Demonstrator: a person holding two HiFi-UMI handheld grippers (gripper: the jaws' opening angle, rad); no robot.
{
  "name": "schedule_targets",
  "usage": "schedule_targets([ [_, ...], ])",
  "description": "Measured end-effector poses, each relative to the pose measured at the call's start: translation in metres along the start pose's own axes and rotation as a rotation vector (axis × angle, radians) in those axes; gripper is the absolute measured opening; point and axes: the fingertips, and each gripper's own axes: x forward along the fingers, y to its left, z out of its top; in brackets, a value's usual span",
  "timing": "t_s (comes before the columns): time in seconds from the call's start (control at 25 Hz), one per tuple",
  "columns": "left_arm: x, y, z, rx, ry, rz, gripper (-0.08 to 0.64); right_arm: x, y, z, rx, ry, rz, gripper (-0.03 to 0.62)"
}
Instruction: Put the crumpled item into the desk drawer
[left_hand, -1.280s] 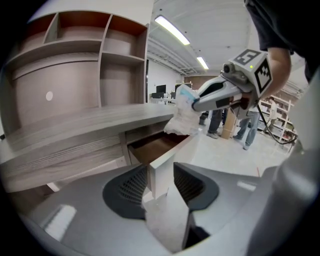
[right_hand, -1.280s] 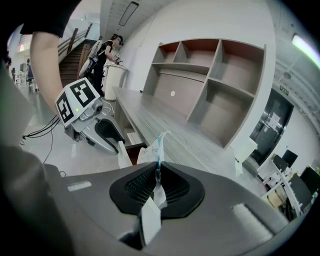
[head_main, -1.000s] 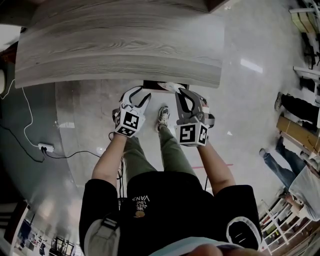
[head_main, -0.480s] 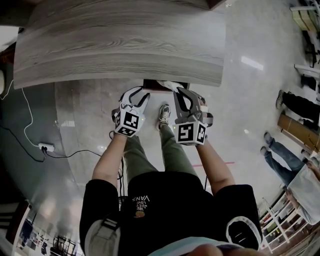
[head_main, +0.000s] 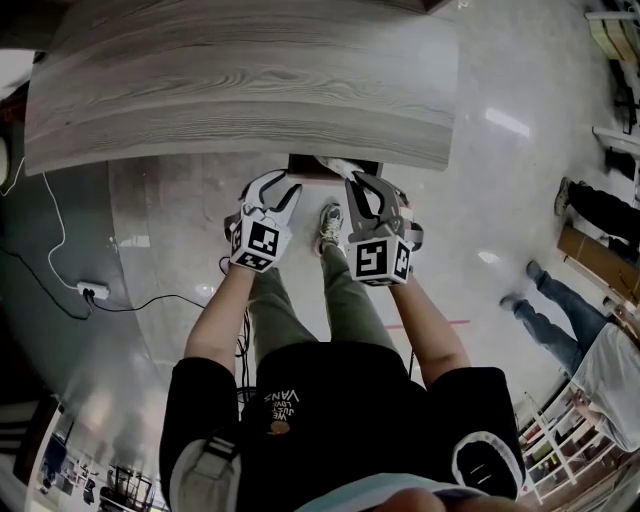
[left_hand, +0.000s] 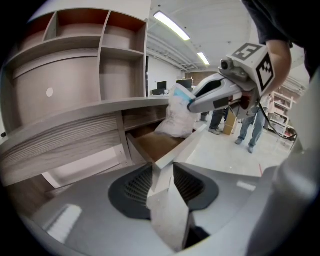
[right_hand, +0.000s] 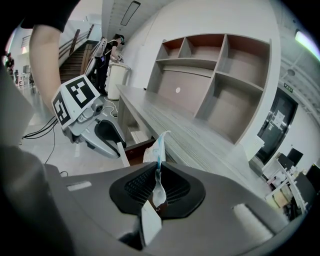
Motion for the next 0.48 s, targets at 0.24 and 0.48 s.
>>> schedule_targets([
  [0.24, 0.0026, -0.0046, -0.0041, -0.001, 0.018, -0.005, 0.173, 0.0026, 0.0018, -0.0021, 0.043, 0.0, 0.029, 0.021],
  [0.48, 0.0019, -0.0029, -0.0071, -0.008, 0.018, -0.005, 0.173, 0.0032, 0.0022, -0.0045, 0.072, 0.006, 0.026, 0.023],
])
